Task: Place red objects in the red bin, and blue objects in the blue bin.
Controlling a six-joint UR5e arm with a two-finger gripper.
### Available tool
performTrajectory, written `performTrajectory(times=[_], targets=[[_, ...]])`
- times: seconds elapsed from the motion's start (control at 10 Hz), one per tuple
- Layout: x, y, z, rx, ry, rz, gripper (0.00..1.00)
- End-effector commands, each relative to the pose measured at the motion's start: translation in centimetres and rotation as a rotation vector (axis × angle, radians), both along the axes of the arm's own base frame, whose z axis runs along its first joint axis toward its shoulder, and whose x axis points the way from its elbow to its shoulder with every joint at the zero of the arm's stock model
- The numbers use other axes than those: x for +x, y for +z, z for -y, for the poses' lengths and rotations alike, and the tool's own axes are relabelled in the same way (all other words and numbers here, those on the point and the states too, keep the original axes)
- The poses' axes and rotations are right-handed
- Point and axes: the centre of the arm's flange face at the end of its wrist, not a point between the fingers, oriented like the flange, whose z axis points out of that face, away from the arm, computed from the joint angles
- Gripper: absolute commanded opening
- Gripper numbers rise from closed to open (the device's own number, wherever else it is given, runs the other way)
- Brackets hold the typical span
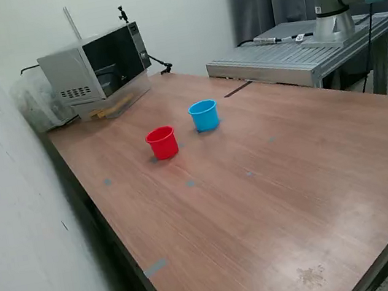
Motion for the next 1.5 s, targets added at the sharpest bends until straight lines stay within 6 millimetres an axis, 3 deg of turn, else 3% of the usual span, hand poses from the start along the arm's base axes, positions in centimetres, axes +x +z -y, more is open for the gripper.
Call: performTrajectory(times=[0.0, 0.4, 0.6, 1.4], targets=[[0.6, -0.1, 0.3, -0.001, 0.003, 0.005, 1.0], [0.5, 0.0, 0.2, 0.0, 0.009, 0.003, 1.0], [0.1, 0.0, -0.9, 0.0, -0.017, 0.003, 1.0], [0.1, 0.0, -0.9, 0.0, -0.017, 0.003, 1.0]])
